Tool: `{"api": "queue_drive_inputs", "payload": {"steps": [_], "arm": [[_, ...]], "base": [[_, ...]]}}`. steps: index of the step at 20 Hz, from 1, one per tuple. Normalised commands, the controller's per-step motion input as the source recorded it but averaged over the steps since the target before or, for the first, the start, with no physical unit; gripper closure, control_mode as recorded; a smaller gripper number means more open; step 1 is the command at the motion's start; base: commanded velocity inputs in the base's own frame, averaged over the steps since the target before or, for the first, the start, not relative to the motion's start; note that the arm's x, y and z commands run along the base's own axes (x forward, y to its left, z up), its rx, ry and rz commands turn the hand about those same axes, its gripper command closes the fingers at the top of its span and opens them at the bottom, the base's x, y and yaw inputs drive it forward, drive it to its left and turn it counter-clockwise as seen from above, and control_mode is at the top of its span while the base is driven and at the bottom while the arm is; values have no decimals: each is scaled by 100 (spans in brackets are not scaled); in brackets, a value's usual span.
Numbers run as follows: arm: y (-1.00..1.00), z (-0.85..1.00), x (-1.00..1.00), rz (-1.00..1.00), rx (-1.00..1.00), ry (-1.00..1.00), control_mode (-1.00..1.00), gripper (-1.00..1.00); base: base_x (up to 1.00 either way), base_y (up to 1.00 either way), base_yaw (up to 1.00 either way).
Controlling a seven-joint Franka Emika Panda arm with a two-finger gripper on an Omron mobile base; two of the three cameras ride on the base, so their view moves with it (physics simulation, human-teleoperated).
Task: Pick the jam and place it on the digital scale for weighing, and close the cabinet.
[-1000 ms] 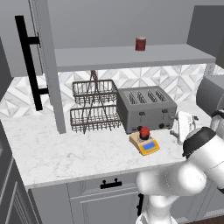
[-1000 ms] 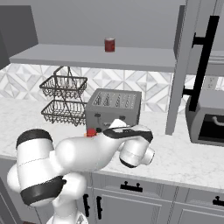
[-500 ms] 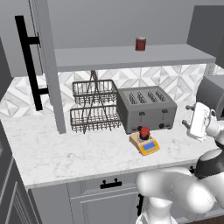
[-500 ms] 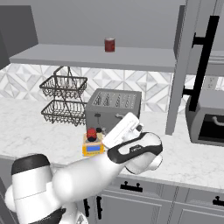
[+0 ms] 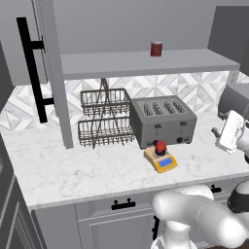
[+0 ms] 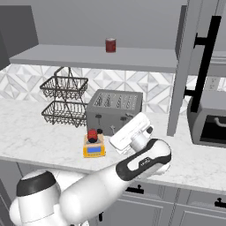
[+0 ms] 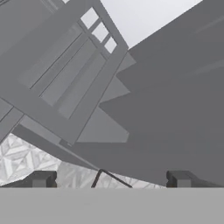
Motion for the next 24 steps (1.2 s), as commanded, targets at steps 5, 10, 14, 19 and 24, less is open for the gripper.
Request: {"api": "queue_drive_inputs", "payload": {"steps": [5,10,14,19,24], "arm": [[-48,8,-1,-8,3,0,-100,-100],[-54,22,0,-3,2,-2,-100,-100],[-52,10,0,-2,2,-7,-100,-100],[-53,1,0,-4,6,-2,-100,-100],[-66,12,0,-4,10,-2,-100,-100]], "base": [[0,0,0],[0,0,0],[0,0,0],[0,0,0],[0,0,0]]}}
